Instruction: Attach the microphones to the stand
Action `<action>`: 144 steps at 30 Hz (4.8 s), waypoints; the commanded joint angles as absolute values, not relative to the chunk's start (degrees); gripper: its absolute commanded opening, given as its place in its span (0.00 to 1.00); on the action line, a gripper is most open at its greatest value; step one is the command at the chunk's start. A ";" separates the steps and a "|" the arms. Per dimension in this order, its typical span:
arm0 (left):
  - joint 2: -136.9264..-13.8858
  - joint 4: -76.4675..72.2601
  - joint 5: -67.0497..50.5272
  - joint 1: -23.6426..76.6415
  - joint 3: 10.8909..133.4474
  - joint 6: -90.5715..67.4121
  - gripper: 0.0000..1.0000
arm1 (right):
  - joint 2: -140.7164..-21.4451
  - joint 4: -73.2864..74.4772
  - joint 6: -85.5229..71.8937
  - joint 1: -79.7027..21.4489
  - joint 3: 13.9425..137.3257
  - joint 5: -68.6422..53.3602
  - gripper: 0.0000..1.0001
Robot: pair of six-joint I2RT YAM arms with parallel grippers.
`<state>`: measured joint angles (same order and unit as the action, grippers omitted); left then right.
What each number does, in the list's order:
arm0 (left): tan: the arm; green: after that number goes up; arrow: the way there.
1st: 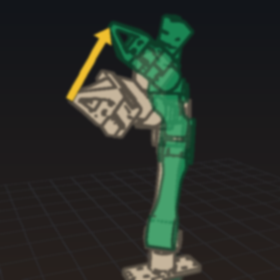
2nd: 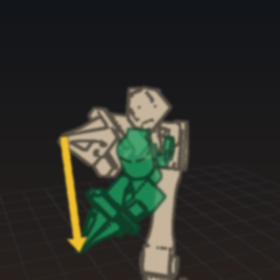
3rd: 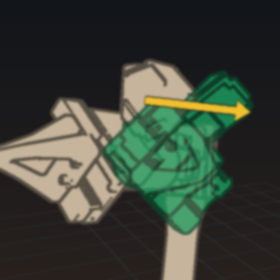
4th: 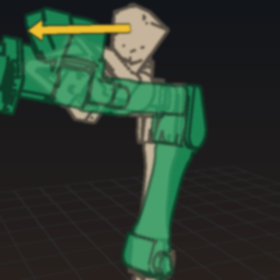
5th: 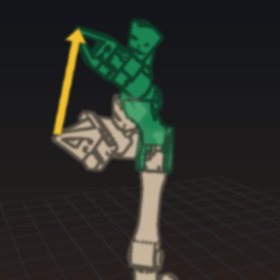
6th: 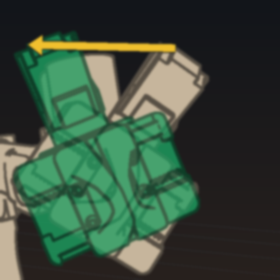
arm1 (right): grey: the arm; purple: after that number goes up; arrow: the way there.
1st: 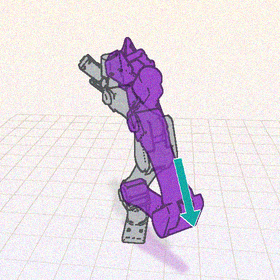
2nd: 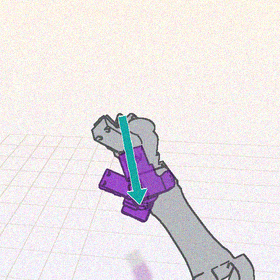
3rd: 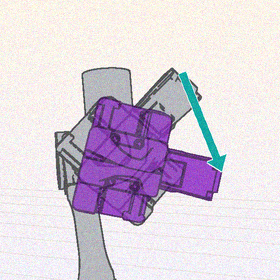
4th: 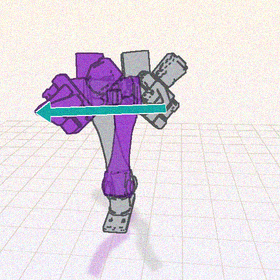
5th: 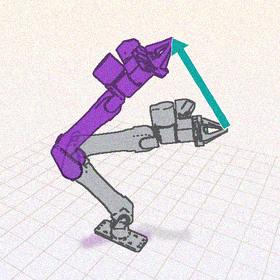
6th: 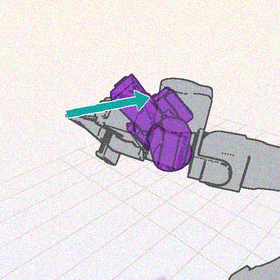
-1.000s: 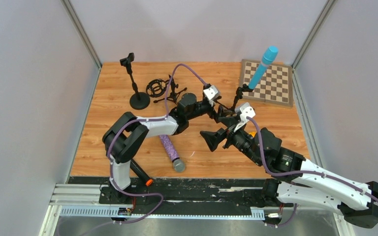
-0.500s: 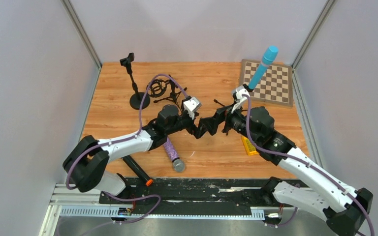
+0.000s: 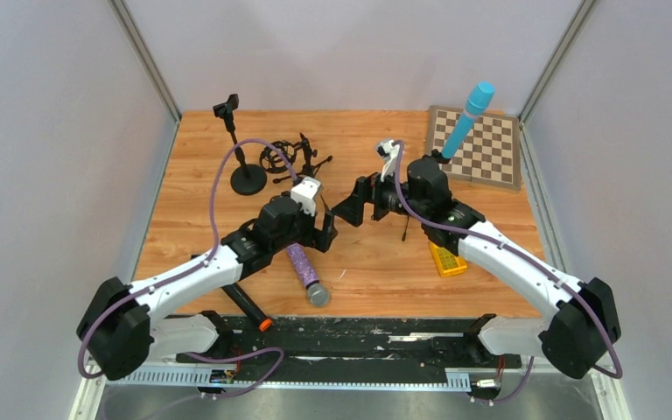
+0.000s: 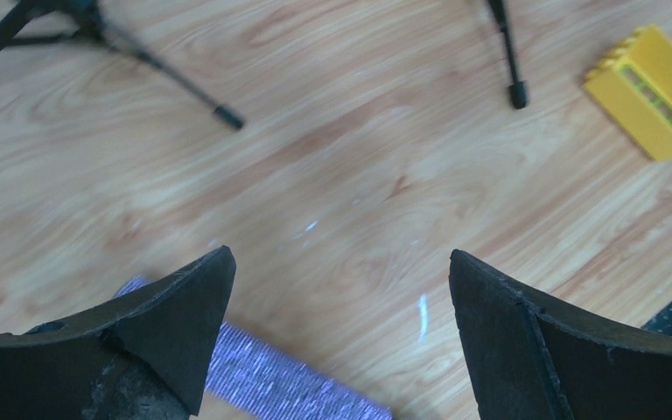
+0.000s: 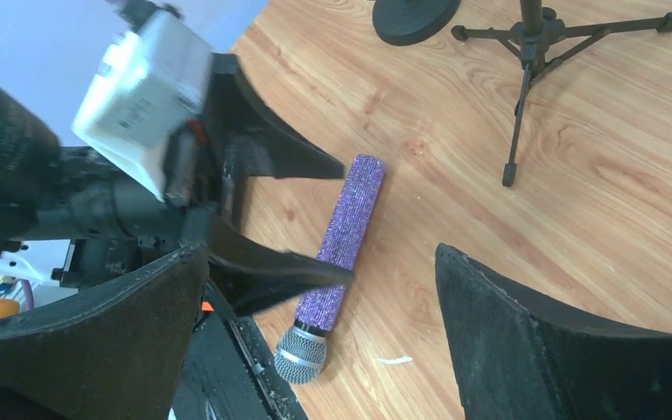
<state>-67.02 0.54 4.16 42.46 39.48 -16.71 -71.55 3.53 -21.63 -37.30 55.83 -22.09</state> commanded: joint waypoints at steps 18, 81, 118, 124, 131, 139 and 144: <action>-42.28 34.14 3.49 14.26 48.88 -18.99 1.00 | -94.57 -7.66 -39.17 -37.82 70.60 -30.07 1.00; -38.01 25.91 0.51 7.47 40.38 -6.36 0.97 | -118.18 -20.02 -59.94 -37.17 83.12 -31.47 0.21; -37.42 25.63 -4.10 7.46 40.45 -4.66 1.00 | -91.99 3.10 -32.03 -37.32 64.02 -24.01 0.77; -36.77 25.00 -6.23 7.43 40.29 -3.78 1.00 | -90.93 10.73 -23.33 -42.94 66.84 -14.70 0.83; -34.98 24.84 -6.41 7.47 40.15 -2.72 1.00 | -92.97 15.60 -18.52 -52.47 68.83 -3.22 0.85; -27.83 23.14 -1.50 7.40 39.35 -2.19 1.00 | -98.68 19.19 -17.75 -62.11 71.62 6.03 0.84; -22.66 20.76 -0.34 7.43 36.67 -1.42 1.00 | -103.60 22.36 -17.82 -65.77 74.27 11.23 0.82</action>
